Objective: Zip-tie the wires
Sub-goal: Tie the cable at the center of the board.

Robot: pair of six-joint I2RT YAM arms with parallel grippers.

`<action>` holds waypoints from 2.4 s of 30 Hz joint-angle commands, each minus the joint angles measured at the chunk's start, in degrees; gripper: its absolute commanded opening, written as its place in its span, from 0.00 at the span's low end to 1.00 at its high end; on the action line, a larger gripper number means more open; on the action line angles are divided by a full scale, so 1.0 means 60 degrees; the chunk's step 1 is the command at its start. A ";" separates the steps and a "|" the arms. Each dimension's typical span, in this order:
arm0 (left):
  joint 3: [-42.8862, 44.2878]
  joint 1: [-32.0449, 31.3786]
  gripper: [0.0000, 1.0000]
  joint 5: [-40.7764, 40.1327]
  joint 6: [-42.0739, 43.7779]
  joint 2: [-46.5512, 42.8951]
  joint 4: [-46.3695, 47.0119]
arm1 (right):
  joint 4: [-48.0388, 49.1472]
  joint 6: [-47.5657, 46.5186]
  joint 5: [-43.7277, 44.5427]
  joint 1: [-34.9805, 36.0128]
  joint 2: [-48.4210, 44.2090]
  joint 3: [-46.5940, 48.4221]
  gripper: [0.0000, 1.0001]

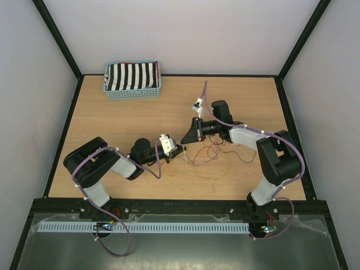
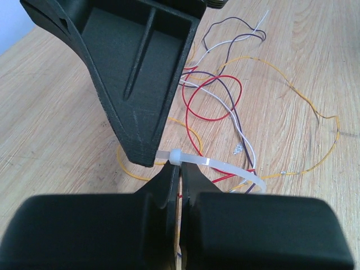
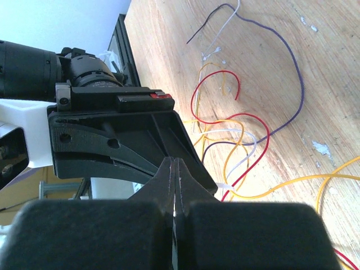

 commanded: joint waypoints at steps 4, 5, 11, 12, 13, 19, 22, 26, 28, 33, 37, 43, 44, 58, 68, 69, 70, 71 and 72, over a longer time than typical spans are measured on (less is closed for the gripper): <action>-0.0061 -0.0017 0.00 0.0216 -0.0084 -0.0033 0.0566 | -0.0036 -0.0127 0.0838 -0.0031 0.0014 0.0747 0.00; -0.0076 -0.0007 0.00 0.0226 -0.0079 -0.0031 0.0578 | -0.0037 -0.0109 0.0917 -0.0039 0.0057 0.0842 0.00; -0.0168 -0.0010 0.00 0.0246 -0.0043 -0.0049 0.0581 | -0.0493 -0.0143 0.1280 -0.0048 0.0599 0.1647 0.00; -0.0172 -0.0006 0.00 0.0246 -0.0041 -0.0064 0.0588 | -0.0597 -0.0222 0.1347 -0.0056 0.0680 0.1775 0.00; -0.0179 -0.0009 0.00 0.0246 -0.0012 -0.0058 0.0581 | -0.0698 -0.0289 0.1442 -0.0052 0.0741 0.1884 0.00; -0.0166 -0.0007 0.00 0.0260 -0.0009 0.0055 0.0581 | -0.1029 -0.0418 0.1748 -0.0046 0.0998 0.2384 0.00; -0.0164 -0.0015 0.00 0.0246 0.0010 0.0125 0.0581 | -0.1073 -0.0436 0.1922 -0.0064 0.0995 0.2454 0.00; -0.0166 -0.0011 0.00 0.0274 0.0027 0.0233 0.0581 | -0.0993 -0.0379 0.2131 -0.0094 0.1002 0.2515 0.00; -0.0177 -0.0010 0.00 0.0303 0.0055 0.0323 0.0581 | -0.0924 -0.0290 0.2209 -0.0102 0.1030 0.2592 0.00; -0.0181 -0.0005 0.00 0.0361 0.0050 0.0442 0.0583 | -0.0875 -0.0105 0.2290 -0.0116 0.1267 0.2996 0.00; -0.0193 -0.0003 0.00 0.0296 0.0051 0.0442 0.0593 | -0.0905 -0.0078 0.2213 -0.0120 0.1324 0.3160 0.00; -0.0166 0.0032 0.00 0.0116 -0.0067 0.0357 0.0584 | -0.1643 -0.0740 0.2248 -0.0161 0.0901 0.2796 0.00; -0.0142 0.0047 0.00 0.0101 -0.0105 0.0366 0.0588 | -0.1681 -0.0746 0.2272 -0.0178 0.0759 0.2656 0.06; -0.0418 0.0865 0.00 0.0317 -0.0968 0.0097 0.0581 | -0.1323 -0.2711 0.4525 -0.0607 -0.2934 0.0446 0.68; -0.0532 0.1864 0.00 0.1810 -0.1866 -0.0426 0.0581 | 0.1383 -0.4655 0.3498 -0.0607 -0.4856 -0.3060 0.53; -0.0541 0.1926 0.00 0.1890 -0.1933 -0.0455 0.0581 | 0.1393 -0.4652 0.3210 -0.0604 -0.4798 -0.3108 0.49; -0.0544 0.1954 0.00 0.1934 -0.1969 -0.0475 0.0581 | 0.1394 -0.4596 0.2885 -0.0592 -0.4699 -0.3101 0.45; -0.0557 0.1972 0.00 0.1944 -0.1976 -0.0491 0.0581 | 0.1394 -0.4447 0.2610 -0.0586 -0.4562 -0.3062 0.43; -0.0581 0.1998 0.00 0.1945 -0.1997 -0.0522 0.0581 | 0.1402 -0.4258 0.2372 -0.0565 -0.4433 -0.3011 0.42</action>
